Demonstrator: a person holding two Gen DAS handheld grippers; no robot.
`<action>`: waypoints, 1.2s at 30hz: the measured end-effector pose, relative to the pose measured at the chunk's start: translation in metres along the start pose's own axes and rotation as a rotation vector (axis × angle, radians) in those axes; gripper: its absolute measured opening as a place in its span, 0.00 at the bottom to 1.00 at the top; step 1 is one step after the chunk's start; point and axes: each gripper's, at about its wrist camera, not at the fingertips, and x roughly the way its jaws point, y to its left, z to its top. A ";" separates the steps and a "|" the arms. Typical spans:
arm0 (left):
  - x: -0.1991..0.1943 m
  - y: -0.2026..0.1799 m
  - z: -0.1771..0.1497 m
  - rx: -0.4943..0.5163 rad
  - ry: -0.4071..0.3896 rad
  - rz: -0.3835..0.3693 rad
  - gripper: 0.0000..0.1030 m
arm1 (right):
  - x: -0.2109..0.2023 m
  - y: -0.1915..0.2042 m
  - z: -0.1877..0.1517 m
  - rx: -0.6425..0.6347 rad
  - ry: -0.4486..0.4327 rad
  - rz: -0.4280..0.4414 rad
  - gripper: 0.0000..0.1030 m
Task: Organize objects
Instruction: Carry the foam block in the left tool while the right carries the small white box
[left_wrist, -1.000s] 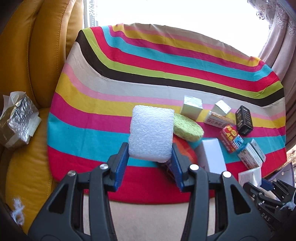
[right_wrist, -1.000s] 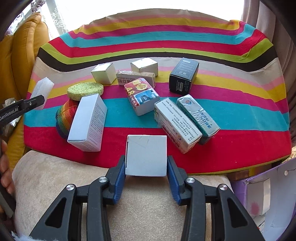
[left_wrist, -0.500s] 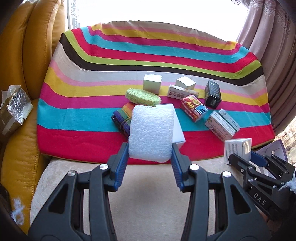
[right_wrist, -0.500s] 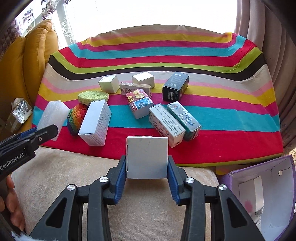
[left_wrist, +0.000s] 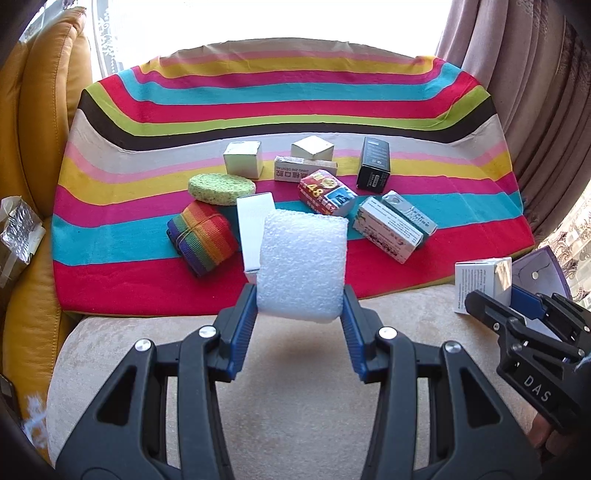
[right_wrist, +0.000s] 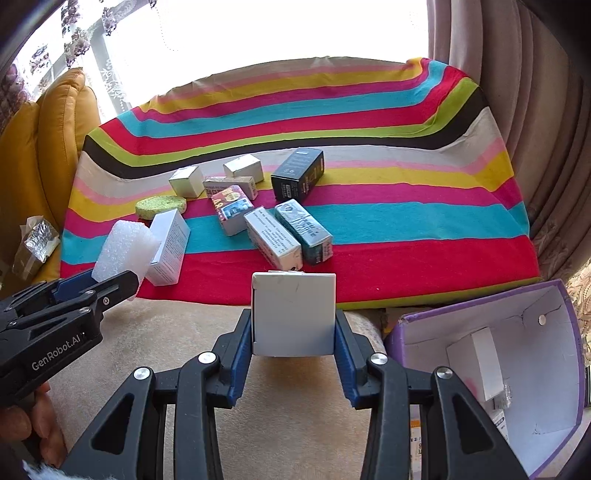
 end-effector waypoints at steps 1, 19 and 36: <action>0.000 -0.004 0.000 0.007 0.002 -0.003 0.47 | -0.002 -0.004 -0.001 0.006 0.000 -0.002 0.41; 0.008 -0.102 -0.003 0.156 0.046 -0.176 0.47 | -0.025 -0.112 -0.027 0.166 0.017 -0.146 0.41; 0.018 -0.197 -0.017 0.299 0.123 -0.390 0.47 | -0.047 -0.194 -0.041 0.297 0.020 -0.288 0.41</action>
